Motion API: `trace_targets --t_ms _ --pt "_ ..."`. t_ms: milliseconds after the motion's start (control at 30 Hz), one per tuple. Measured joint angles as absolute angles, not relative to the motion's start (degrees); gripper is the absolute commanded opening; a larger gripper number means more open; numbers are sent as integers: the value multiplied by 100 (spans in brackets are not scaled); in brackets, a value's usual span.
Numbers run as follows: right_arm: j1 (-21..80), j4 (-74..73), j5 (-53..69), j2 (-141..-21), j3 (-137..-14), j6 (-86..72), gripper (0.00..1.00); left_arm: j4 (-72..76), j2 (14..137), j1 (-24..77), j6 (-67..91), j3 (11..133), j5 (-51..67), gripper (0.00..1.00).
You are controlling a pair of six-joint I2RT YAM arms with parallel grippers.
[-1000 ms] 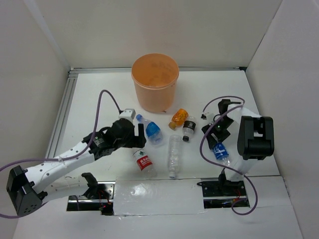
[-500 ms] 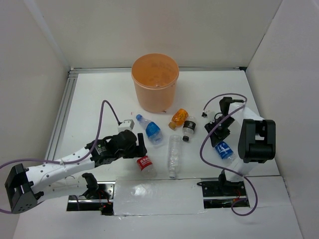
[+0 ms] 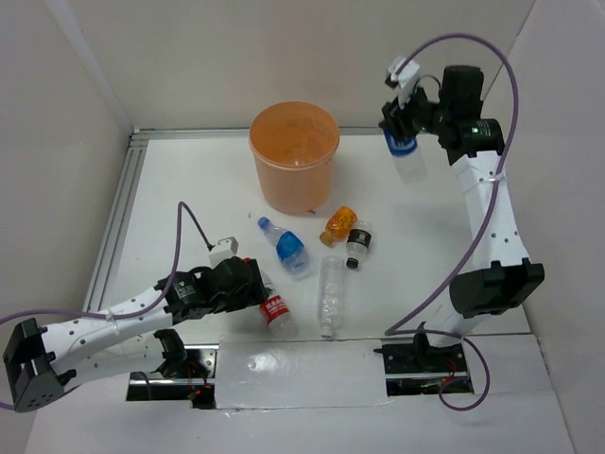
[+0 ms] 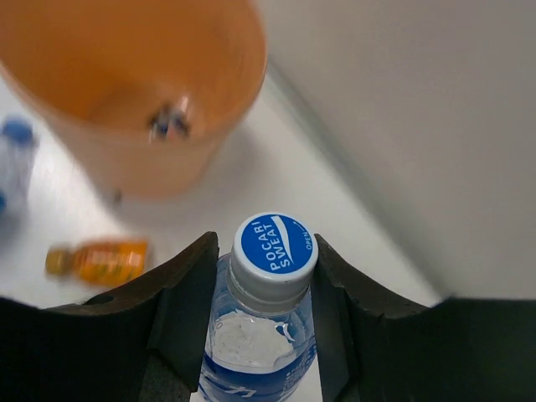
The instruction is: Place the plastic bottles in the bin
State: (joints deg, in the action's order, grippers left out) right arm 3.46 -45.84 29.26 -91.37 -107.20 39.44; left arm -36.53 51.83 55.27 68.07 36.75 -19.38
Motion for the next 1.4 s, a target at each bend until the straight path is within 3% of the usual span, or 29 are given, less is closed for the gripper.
trace_targets --t_ms 200,467,500,533,567,600,633,767,833,867,967,1000,1067,1100,1133,1167,1233,1267,1300,1333,1367,1400 --pt "1057 -2272 3343 -9212 -11786 2954 0 -3627 5741 5529 6943 3675 -1992 99" --pt "2112 -593 3699 -10278 -12376 1754 0 -2812 6416 5529 6906 3612 -2005 99" --pt "2167 -425 3691 -10401 -12374 1566 10 -2687 6523 5529 6904 3612 -2005 99" --pt "2241 -395 3691 -10615 -12370 1520 10 -2615 6604 5529 6897 3612 -2005 99" --pt "2303 -375 3684 -10814 -12363 1409 41 -2558 6724 5529 6897 3612 -2005 99" --pt "2329 -377 3684 -10956 -12352 1330 87 -2497 6888 5529 6897 3605 -2005 99" --pt "2355 -384 3671 -11144 -12350 1236 100 -2482 6923 5529 6897 3601 -2005 99" --pt "2324 -530 3621 -11450 -12189 1000 100 -2386 7203 5529 6895 3529 -2003 93" --pt "2241 -591 3625 -11415 -12090 928 100 -2351 7303 5529 6897 3487 -2005 72" --pt "2178 -622 3623 -11365 -12033 888 100 -2318 7334 5529 6897 3481 -2021 49" --pt "1861 -845 3675 -10949 -11705 834 100 -2141 7295 5542 6753 3487 -2003 26" --pt "1710 -974 3701 -10735 -11524 840 100 -2174 7295 5566 6731 3494 -1997 14" --pt "1387 -1337 3789 -10221 -11159 895 83 -2445 7238 5693 6689 3553 -2043 5" --pt "1221 -1529 3824 -9961 -10973 950 68 -2674 7129 5804 6626 3642 -2084 2" --pt "1020 -1734 3865 -9638 -10709 1028 32 -2947 6973 5948 6593 3802 -2130 0" --pt "832 -1946 3894 -9327 -10453 1107 18 -3142 6788 6099 6549 3997 -2196 0" --pt "480 -2241 3929 -8685 -9756 1160 8 -3402 6381 6333 6292 4504 -2303 0" --pt "329 -2425 3948 -8359 -9345 1186 13 -3439 6167 6423 6130 4814 -2333 0" --pt "217 -2561 3957 -8090 -8967 1203 25 -3409 5988 6473 5924 5113 -2375 0" --pt "121 -2685 3966 -7863 -8578 1227 43 -3347 5854 6493 5680 5426 -2445 0" --pt "47 -2888 3977 -7684 -8200 1271 55 -3288 5793 6493 5461 5752 -2556 0" --pt "-10 -3059 3994 -7594 -7907 1310 79 -3153 5787 6464 5201 6073 -2663 0"
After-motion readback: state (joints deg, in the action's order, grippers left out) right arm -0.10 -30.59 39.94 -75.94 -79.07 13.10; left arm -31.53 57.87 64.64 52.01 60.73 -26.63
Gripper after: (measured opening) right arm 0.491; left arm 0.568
